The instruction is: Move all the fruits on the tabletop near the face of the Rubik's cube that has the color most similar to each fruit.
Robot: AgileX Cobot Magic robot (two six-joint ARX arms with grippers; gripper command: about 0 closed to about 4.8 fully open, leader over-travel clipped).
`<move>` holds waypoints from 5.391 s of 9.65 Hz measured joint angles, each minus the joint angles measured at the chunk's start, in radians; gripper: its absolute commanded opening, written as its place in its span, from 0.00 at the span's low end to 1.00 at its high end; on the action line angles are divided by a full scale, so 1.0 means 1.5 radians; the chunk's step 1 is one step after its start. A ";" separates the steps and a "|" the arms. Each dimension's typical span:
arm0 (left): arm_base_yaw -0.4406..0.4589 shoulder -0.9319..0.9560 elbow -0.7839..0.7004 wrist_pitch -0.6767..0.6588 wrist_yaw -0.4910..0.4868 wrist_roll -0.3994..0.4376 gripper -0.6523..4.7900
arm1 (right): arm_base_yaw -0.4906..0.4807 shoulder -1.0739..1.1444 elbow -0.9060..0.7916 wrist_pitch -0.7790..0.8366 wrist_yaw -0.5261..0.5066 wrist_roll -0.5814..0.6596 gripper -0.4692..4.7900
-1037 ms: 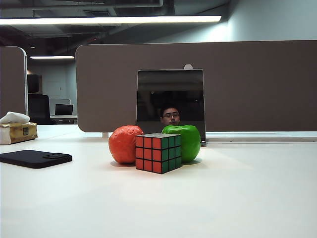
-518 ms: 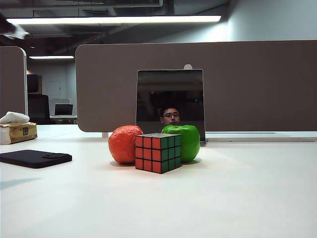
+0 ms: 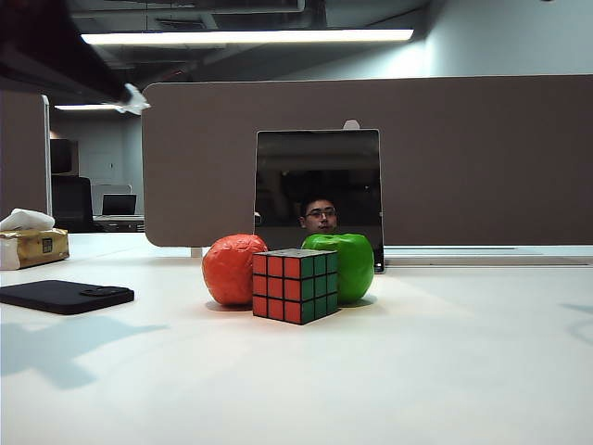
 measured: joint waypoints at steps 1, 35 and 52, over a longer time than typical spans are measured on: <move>0.000 0.008 0.006 0.003 -0.003 0.001 0.11 | 0.004 0.014 0.000 0.018 -0.001 0.000 0.09; 0.002 0.141 0.013 0.084 -0.046 0.016 0.11 | 0.248 0.749 0.412 -0.098 0.143 0.071 0.09; 0.002 0.211 0.013 0.059 0.014 0.029 0.11 | 0.245 0.746 0.412 -0.312 0.125 -0.015 0.09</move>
